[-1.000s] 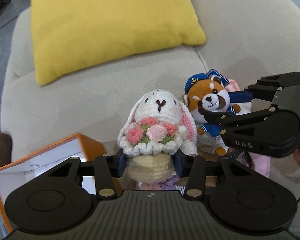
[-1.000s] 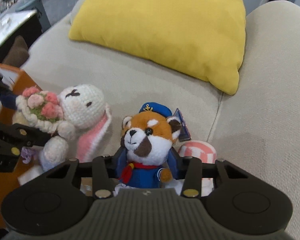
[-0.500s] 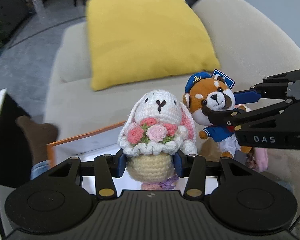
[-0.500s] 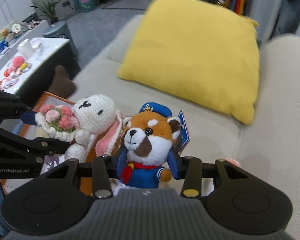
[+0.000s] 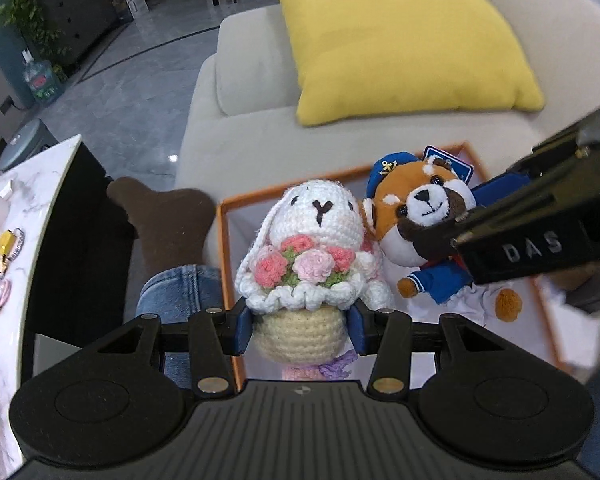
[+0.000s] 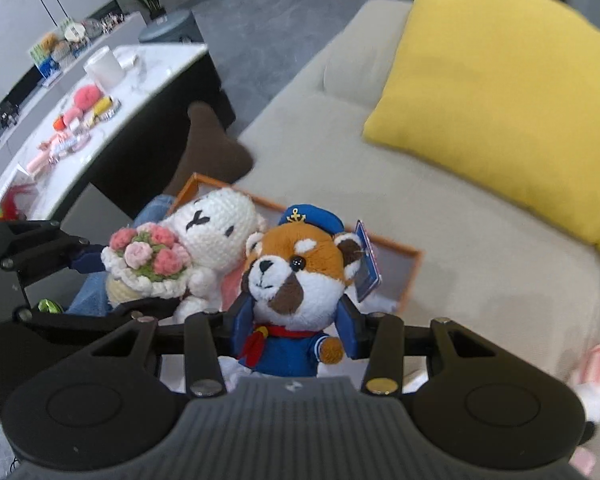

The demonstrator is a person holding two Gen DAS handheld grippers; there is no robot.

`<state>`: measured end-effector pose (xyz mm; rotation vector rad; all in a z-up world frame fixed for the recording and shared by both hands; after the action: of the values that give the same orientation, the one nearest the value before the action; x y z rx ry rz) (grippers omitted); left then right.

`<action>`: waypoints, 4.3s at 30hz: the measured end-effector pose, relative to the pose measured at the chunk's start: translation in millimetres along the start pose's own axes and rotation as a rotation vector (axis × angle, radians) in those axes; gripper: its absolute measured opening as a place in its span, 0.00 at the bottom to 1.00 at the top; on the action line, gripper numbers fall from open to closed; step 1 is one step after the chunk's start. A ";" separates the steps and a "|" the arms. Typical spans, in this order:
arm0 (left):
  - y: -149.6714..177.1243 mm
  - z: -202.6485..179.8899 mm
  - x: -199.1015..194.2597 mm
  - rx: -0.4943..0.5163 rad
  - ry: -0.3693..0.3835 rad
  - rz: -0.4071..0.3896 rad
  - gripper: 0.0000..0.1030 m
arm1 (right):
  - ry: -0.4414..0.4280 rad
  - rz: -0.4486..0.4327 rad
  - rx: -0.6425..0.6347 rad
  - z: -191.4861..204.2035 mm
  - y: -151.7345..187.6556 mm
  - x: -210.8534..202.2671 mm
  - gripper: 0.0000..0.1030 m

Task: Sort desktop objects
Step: 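Carry the bunny and red panda into the box and open both tools, then move both tools back toward the remaining items on the sofa, then grasp the pink pouch with the left tool while the right tool grasps the striped-hat plush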

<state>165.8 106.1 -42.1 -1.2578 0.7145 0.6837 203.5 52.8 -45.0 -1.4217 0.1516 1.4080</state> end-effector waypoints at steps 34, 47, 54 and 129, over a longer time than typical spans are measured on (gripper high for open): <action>46.2 -32.6 73.2 0.282 -0.103 -0.022 0.57 | 0.035 0.126 0.146 0.8 27.8 90.5 0.40; 46.3 -6.3 44.7 0.313 0.013 -0.061 0.47 | -0.007 0.123 0.172 -2.0 29.0 79.7 0.44; 48.7 -13.6 55.7 0.268 0.080 -0.034 0.28 | -0.028 0.101 0.180 -2.2 29.3 83.7 0.32; -28.1 -256.3 0.1 0.528 0.432 -0.204 0.29 | 0.228 0.009 -0.058 -180.4 76.6 -103.1 0.10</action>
<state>162.2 -150.5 -66.3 -0.9694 1.0237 0.0342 234.1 -166.1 -58.6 -1.6296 0.2651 1.2631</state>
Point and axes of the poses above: each gripper's, at about its wrist camera, not at the fingertips, and x roughly the way its jaws point, z to its left, y to its underside, the point moved 8 cm from there along x, roughly the way its jaws point, and after that the axes turned 9 degrees about -z, right-handed, at the moved point
